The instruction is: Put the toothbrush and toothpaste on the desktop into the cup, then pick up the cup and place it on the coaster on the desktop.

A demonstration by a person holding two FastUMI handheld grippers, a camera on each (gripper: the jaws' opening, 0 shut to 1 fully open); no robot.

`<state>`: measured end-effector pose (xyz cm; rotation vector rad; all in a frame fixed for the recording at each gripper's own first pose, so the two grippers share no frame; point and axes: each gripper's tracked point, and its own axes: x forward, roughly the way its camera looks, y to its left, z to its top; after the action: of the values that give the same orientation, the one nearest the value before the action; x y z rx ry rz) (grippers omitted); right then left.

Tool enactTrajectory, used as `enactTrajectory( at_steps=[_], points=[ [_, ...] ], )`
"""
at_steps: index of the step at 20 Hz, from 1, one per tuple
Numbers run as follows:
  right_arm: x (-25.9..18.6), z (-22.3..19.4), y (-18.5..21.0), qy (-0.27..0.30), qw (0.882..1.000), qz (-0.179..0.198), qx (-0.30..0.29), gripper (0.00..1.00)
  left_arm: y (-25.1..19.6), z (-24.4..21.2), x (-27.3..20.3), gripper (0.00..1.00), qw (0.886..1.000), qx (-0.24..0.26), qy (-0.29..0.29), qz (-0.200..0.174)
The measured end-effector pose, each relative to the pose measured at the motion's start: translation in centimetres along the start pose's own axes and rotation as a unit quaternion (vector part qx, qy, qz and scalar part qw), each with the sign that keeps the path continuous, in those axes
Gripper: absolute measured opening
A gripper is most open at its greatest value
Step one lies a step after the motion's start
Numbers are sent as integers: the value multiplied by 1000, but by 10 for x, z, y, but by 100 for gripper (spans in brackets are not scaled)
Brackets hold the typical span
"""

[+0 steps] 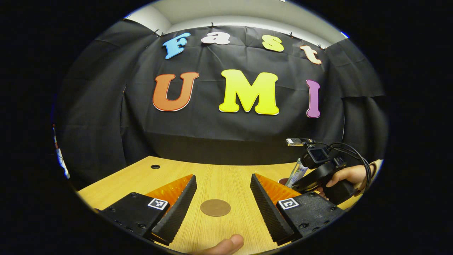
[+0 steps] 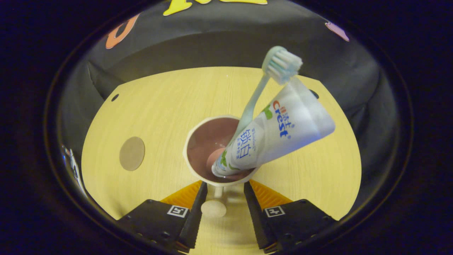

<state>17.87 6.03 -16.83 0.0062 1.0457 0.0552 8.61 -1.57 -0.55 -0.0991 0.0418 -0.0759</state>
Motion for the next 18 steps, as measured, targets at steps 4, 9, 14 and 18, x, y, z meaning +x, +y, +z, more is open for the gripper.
enactTrajectory(
  at_steps=[4,9,14,18],
  points=[
    [1,-2,-1,10,1000,-6,23,43,-3,-9,-7,97,1000,-2,7,-13],
    [7,-5,-1,1,1000,-9,13,22,4,-24,-14,97,1000,-1,23,-12],
    [5,-3,1,-1,1000,5,28,20,19,-34,-22,97,1000,-11,28,-4],
    [8,-2,4,-23,1000,4,20,20,29,-44,-34,98,999,-19,32,-1]
  ],
)
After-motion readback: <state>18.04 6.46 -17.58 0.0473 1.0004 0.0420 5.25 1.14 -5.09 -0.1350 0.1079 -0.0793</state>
